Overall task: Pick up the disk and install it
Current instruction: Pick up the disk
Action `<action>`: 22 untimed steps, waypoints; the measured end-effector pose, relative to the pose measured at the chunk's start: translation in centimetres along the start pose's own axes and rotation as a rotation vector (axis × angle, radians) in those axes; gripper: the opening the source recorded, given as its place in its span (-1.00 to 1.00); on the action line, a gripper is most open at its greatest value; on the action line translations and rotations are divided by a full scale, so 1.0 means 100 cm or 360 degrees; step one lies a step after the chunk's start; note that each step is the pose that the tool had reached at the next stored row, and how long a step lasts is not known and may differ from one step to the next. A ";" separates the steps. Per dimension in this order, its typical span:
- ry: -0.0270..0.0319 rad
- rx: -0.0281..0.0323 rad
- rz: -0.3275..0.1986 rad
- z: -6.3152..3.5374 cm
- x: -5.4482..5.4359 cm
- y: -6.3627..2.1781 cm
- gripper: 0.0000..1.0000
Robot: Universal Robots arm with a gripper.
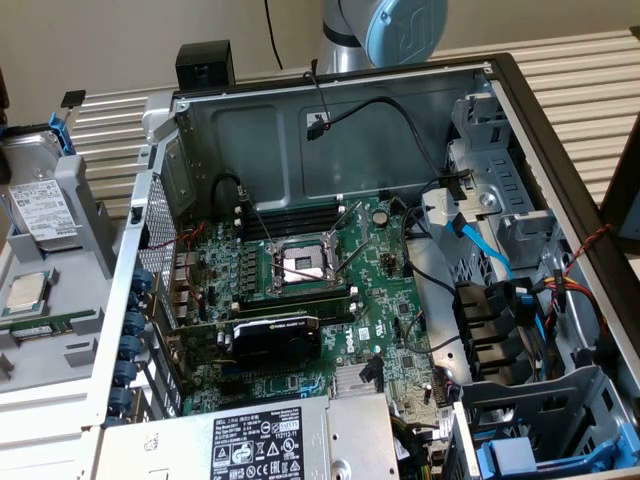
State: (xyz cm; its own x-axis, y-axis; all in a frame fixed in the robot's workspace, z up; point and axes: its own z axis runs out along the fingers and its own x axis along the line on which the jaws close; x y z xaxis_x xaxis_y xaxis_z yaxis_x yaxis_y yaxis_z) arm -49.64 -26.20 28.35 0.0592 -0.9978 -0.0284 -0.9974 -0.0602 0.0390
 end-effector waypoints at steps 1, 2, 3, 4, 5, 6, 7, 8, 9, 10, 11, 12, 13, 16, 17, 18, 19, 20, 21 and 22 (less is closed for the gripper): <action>0.00000 -0.00001 0.0000 0.0000 0.000 0.0000 -0.11; 0.00000 0.00000 0.0000 0.0000 0.000 0.0000 -0.11; 0.00000 -0.00001 0.0000 0.0000 0.000 0.0000 -0.11; 0.00000 0.00000 0.0000 0.0000 0.000 0.0000 -0.11; 0.00000 -0.00002 0.0000 0.0000 0.000 0.0000 -0.11; -0.00001 -0.00002 0.0000 0.0000 0.000 0.0000 -0.11; -0.00001 -0.00002 0.0000 0.0000 0.000 0.0000 -0.24; 0.00000 -0.00001 0.0000 0.0000 0.000 0.0000 -0.25; -0.00001 0.00001 0.0000 0.0001 0.000 0.0000 -0.25; -0.00001 0.00002 0.0000 0.0001 0.001 0.0001 -0.25; -0.00001 0.00001 0.0000 0.0001 0.001 0.0001 -0.25; -0.00001 -0.00001 0.0001 0.0000 0.002 0.0001 -0.25; 0.00000 -0.00002 0.0002 -0.0001 0.003 0.0001 -0.25; -0.00001 -0.00002 0.0004 0.0000 0.003 0.0002 -0.26; -0.00002 0.00000 0.0004 0.0000 0.003 0.0002 -0.26; -0.00002 -0.00001 0.0004 0.0000 0.003 0.0002 -0.26; -0.00003 -0.00001 0.0004 0.0000 0.003 0.0002 -0.26; -0.00003 -0.00002 0.0005 0.0000 0.003 0.0002 -0.26; -0.00003 0.00001 0.0008 0.0000 0.003 0.0002 -0.26; -0.00007 0.00002 0.0016 0.0000 0.003 0.0002 -0.26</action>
State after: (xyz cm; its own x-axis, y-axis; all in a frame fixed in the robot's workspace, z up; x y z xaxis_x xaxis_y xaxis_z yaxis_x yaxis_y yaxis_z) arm -49.64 -26.51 28.34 0.0490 -0.9984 -0.0284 -0.9980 -0.0501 0.0391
